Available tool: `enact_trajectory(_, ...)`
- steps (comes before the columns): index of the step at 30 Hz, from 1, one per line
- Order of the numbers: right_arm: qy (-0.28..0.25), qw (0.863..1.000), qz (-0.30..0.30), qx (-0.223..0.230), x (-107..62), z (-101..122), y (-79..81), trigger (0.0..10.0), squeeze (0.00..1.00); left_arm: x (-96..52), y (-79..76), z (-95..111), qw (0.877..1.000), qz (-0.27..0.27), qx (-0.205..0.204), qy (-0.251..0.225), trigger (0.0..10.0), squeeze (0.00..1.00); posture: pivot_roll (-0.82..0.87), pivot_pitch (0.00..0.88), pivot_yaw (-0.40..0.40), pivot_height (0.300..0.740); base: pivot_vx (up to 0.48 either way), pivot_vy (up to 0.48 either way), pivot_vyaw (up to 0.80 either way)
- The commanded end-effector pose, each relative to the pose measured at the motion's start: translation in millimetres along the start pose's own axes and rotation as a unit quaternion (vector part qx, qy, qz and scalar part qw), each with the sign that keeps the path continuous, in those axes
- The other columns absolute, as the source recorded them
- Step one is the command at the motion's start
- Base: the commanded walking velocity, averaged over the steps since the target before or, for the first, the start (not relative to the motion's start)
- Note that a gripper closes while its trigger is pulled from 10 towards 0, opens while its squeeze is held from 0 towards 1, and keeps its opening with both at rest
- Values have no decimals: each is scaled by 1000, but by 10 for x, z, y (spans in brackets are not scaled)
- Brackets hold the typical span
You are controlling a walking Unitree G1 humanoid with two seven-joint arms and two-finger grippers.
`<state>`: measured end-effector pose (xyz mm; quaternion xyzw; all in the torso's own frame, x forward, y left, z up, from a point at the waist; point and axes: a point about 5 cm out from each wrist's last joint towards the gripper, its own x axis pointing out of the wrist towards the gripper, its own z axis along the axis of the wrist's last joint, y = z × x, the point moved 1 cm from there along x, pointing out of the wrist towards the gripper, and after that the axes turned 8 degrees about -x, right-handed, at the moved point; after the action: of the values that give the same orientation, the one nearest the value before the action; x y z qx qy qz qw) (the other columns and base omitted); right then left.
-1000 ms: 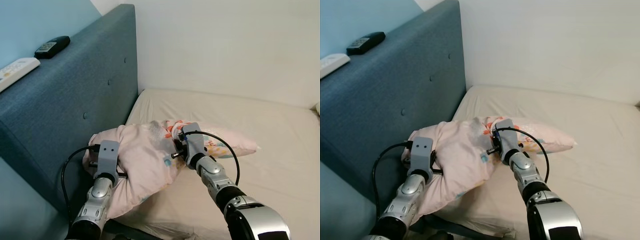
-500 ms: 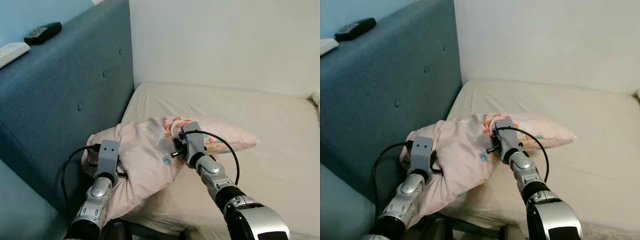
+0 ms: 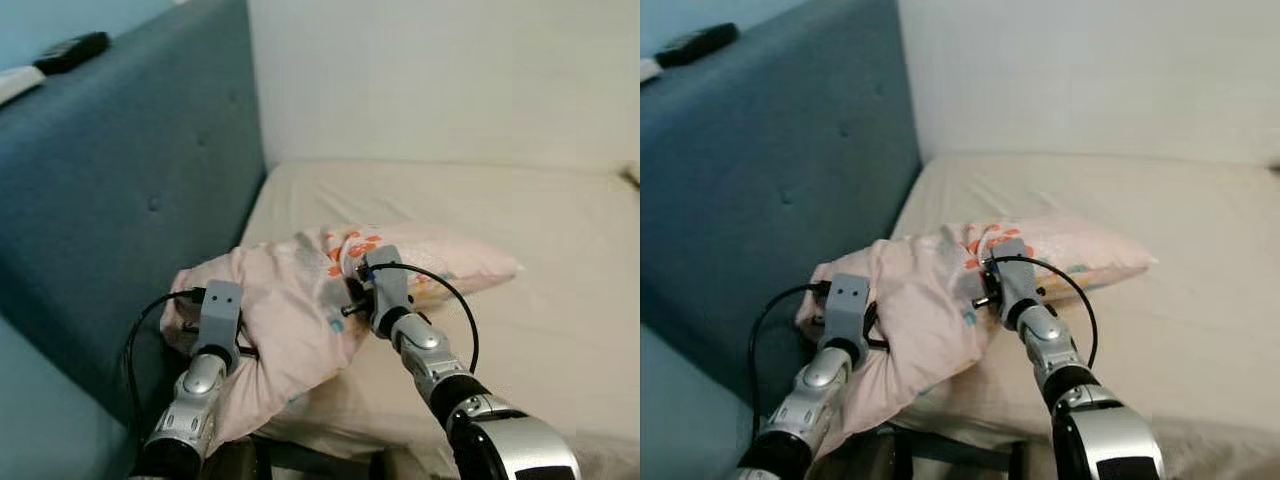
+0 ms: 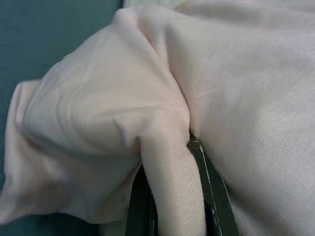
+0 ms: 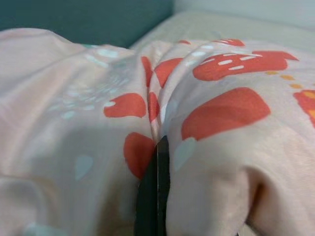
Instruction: Clean up the room
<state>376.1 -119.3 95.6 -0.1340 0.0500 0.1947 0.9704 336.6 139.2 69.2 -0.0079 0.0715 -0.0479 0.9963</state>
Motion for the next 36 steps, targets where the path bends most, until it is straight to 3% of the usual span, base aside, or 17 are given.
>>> enact_trajectory(1,-22,1000,11,-1,33,82,65,10000,0,19,-56,43,1000,-19,9,-4,10000,0,93,156,12,630,0,0,0)
enact_trajectory(12,-22,1000,10,1,30,77,64,10000,0,16,-71,32,999,-30,14,2,10000,0,95,153,16,630,0,0,0)
enact_trajectory(23,-29,1000,9,2,40,114,52,10000,0,30,65,59,1000,-8,22,2,10000,0,97,148,17,630,0,0,0)
enact_trajectory(36,-27,999,17,-12,43,123,50,10000,0,55,74,60,1000,2,26,4,10000,0,100,171,15,630,0,0,0)
